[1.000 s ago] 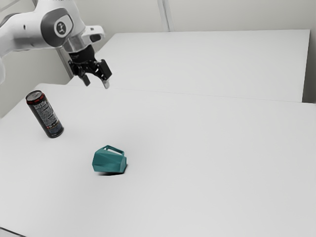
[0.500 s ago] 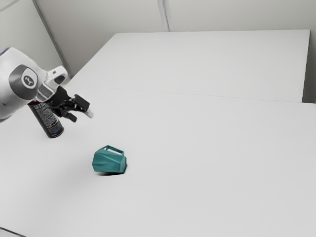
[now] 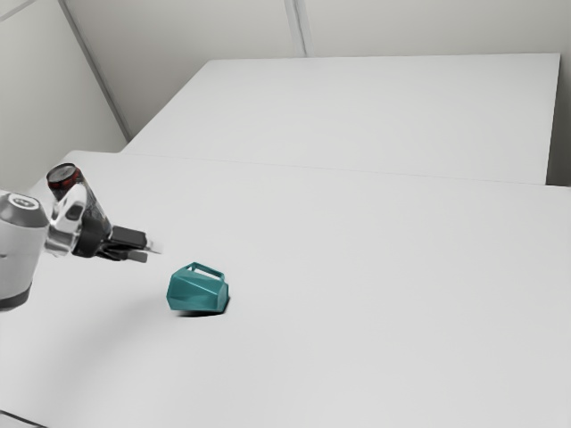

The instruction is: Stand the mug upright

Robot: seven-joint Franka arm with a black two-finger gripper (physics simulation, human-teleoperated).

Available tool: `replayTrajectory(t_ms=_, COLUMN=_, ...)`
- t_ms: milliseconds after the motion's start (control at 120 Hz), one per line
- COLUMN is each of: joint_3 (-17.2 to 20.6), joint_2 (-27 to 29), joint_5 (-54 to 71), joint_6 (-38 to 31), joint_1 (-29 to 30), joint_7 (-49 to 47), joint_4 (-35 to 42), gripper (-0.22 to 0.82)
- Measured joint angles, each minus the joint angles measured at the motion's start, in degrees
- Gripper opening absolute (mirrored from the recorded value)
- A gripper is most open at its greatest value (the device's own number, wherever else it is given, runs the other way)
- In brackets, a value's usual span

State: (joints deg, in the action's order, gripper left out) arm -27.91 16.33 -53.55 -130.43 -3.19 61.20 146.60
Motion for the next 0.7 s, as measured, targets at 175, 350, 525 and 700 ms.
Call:
replayTrajectory(t_ms=175, joint_3=-0.5, joint_2=-0.1, joint_5=-2.6, joint_6=-0.5, joint_1=0.0, joint_7=10.1, joint_4=2.8, gripper=0.6)
replayTrajectory(t_ms=350, joint_3=-0.5, joint_2=-3.5, joint_5=-4.9, joint_6=-1.4, joint_1=0.0, joint_7=17.7, joint_4=3.6, gripper=0.6)
replayTrajectory(t_ms=525, joint_3=-0.2, joint_2=-5.4, joint_5=-7.0, joint_6=-2.0, joint_1=-0.2, joint_7=23.5, joint_4=4.3, gripper=0.6)
replayTrajectory(t_ms=700, joint_3=0.6, joint_2=-7.4, joint_5=-10.1, joint_6=-2.3, joint_1=-0.9, joint_7=28.6, joint_4=4.3, gripper=0.6)
